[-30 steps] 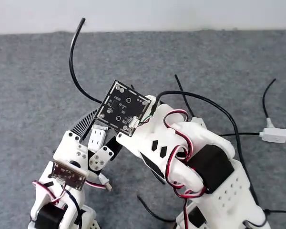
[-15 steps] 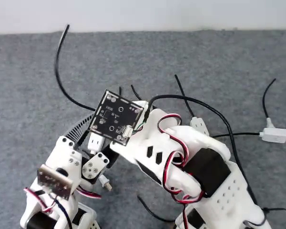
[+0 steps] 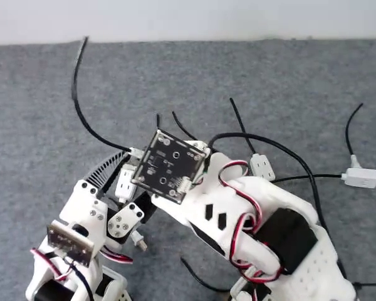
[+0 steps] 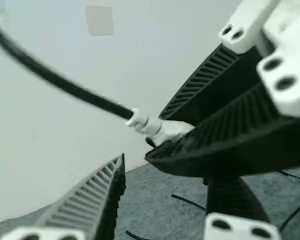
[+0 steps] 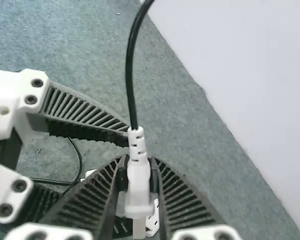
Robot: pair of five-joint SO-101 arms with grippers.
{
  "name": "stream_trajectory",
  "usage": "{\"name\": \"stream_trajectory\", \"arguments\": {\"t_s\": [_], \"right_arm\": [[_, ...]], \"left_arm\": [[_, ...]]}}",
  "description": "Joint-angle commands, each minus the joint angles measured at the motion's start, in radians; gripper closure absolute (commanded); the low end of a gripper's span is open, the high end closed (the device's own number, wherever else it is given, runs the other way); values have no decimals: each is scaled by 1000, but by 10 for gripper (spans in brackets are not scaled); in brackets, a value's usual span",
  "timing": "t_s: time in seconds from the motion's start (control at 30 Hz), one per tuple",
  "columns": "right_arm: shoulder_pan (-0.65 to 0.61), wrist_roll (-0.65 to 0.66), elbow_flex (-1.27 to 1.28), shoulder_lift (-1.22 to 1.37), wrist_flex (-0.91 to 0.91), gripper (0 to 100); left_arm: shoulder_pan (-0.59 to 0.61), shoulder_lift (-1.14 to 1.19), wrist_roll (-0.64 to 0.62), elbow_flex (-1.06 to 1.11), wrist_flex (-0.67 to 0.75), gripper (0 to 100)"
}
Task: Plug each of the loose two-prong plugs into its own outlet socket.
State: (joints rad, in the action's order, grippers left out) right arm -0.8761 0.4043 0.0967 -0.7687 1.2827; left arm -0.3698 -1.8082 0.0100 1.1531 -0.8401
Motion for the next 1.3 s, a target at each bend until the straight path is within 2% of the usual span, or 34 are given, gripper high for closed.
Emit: {"name": "stream_trajectory", "arguments": {"t_s": [0.0, 0.17, 0.27, 1.27], "right_arm": [[-13, -18, 2, -39, -15, 990], [-15, -21, 21, -48, -15, 990], [-15, -21, 21, -41, -15, 990], [-13, -15, 23, -39, 36, 990]], "left_arm": [[20, -17, 15, 28, 68, 754], [158, -15, 5, 39, 112, 754], [195, -15, -18, 39, 110, 754], [261, -15, -17, 65, 127, 754]]}}
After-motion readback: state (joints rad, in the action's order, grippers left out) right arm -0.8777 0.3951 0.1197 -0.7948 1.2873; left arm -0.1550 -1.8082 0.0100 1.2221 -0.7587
